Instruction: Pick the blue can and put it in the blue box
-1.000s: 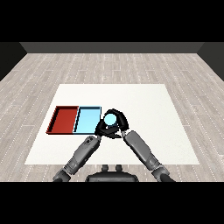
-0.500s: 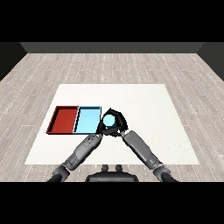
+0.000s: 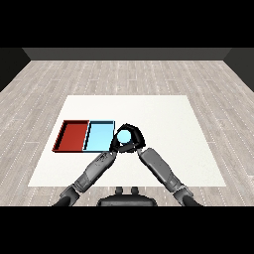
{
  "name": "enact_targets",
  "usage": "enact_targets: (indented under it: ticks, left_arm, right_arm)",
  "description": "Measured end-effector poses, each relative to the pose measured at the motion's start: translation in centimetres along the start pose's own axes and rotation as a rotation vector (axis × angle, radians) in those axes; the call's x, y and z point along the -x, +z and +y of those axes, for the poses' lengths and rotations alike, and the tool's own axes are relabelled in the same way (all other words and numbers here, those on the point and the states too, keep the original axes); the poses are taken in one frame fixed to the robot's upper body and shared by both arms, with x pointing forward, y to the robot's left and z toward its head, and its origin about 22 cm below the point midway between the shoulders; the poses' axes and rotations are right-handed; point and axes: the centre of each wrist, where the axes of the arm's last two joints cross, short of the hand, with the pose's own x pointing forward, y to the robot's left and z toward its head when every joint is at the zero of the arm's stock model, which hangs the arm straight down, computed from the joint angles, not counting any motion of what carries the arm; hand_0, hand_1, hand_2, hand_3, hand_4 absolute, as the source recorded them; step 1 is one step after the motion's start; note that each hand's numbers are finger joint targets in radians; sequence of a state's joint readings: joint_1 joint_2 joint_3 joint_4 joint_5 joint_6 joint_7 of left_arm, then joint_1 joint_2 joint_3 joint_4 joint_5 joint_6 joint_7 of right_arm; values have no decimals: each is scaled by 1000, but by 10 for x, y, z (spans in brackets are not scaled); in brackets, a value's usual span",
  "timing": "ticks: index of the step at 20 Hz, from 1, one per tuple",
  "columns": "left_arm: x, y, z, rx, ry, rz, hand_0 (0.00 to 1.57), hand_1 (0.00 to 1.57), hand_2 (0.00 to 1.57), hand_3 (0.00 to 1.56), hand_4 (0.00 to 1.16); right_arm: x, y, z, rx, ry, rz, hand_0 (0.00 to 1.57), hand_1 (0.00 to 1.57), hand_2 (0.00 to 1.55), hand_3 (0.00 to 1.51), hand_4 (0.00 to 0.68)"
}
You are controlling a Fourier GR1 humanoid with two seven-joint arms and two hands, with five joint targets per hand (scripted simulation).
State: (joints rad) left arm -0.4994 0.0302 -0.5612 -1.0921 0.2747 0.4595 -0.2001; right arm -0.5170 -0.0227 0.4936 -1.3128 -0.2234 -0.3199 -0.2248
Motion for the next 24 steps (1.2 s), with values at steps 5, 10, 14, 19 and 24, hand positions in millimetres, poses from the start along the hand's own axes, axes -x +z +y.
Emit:
enact_targets:
  ticks: [5, 10, 14, 19, 24]
  left_arm:
    - [-2, 1, 0, -44, 16, 2, 1438, 1438, 1347, 1040, 625]
    - [1, 1, -6, -74, 77, -48, 1571, 1571, 1558, 1436, 884]
    - [2, -1, -5, -117, 77, -109, 1571, 1571, 1552, 1468, 1044]
    - [5, 1, -4, -131, 89, -142, 1571, 1571, 1550, 1461, 1112]
    - [7, -5, 0, -145, 65, -180, 1571, 1571, 1571, 1477, 1145]
  right_arm:
    - [-4, -5, 3, 4, 4, -5, 1460, 1460, 1452, 1405, 575]
    - [-2, 4, -3, 28, -42, 2, 831, 831, 905, 587, 144]
    - [-6, 1, -2, 27, -40, 31, 0, 0, 0, 0, 0]
    - [-5, 3, -5, 23, -30, 40, 0, 0, 0, 0, 0]
    - [-5, 7, -9, 65, -8, 27, 0, 0, 0, 0, 0]
